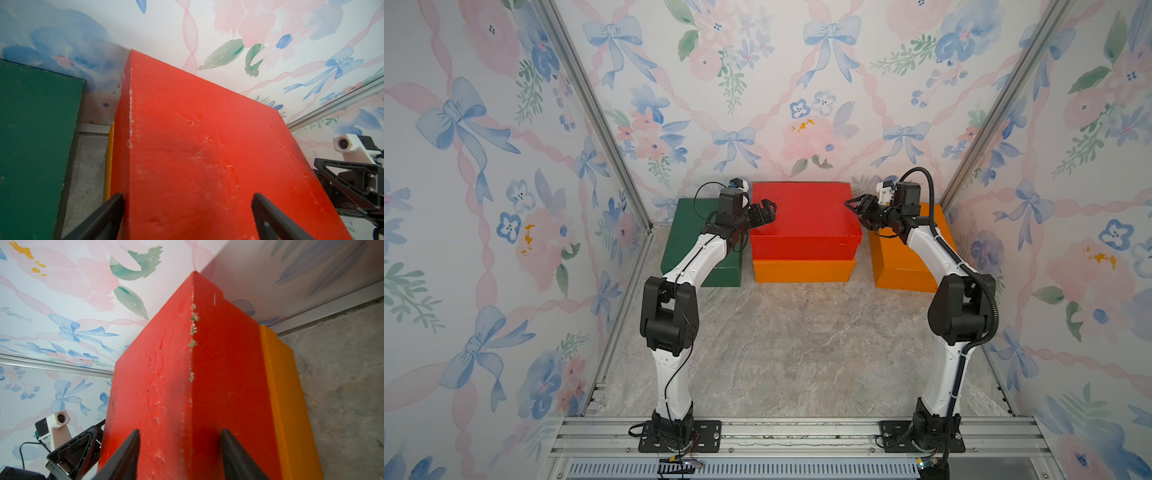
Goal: Stack the shoeboxes
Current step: Place the shoebox at the shoebox.
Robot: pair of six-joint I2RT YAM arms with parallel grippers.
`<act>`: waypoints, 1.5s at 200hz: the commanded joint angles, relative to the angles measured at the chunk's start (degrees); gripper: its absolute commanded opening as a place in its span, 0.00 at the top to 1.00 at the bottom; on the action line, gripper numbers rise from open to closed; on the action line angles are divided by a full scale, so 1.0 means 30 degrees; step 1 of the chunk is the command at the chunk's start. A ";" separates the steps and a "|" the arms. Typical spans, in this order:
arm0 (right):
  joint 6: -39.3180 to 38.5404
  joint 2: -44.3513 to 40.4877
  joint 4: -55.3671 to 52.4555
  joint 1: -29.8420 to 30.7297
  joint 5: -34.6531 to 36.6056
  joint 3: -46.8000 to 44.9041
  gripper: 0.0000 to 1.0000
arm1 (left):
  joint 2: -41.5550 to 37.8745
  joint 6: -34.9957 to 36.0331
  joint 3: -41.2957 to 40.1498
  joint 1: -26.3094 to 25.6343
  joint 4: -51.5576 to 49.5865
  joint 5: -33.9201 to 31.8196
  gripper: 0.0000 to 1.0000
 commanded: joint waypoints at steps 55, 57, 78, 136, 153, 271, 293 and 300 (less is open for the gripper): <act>-0.0054 -0.0173 -0.0361 0.0093 -0.0867 -0.0251 0.17 | 0.0132 -0.0213 -0.0189 0.0164 0.0422 0.1557 0.02; -0.0064 -0.0178 -0.0371 0.0077 -0.0848 -0.0231 0.17 | 0.0123 -0.0218 -0.0202 0.0193 0.0435 0.1557 0.02; -0.0142 -0.0095 -0.0506 0.0004 -0.0747 -0.0242 0.10 | -0.0015 -0.0160 -0.0429 0.0405 0.0415 0.1335 0.02; -0.0378 -0.0150 -0.0712 -0.0148 -0.0444 -0.0328 0.03 | -0.0235 -0.0009 -0.0620 0.0977 0.0437 0.1090 0.02; -0.0432 -0.0200 -0.0811 -0.0282 -0.0237 -0.0331 0.03 | -0.0276 0.0009 -0.0529 0.1161 0.0410 0.1124 0.02; -0.1593 -0.4493 -0.1562 -0.1365 0.2192 -0.3750 0.03 | -0.3010 -0.0047 -0.3560 0.2625 0.0411 -0.0276 0.02; -0.2283 -0.5981 -0.2087 -0.1416 0.3093 -0.4795 0.03 | -0.3887 -0.0032 -0.4774 0.2925 0.0429 -0.0886 0.02; -0.2541 -0.6459 -0.2345 -0.1376 0.3361 -0.5017 0.03 | -0.4169 -0.0017 -0.5173 0.2998 0.0422 -0.1052 0.02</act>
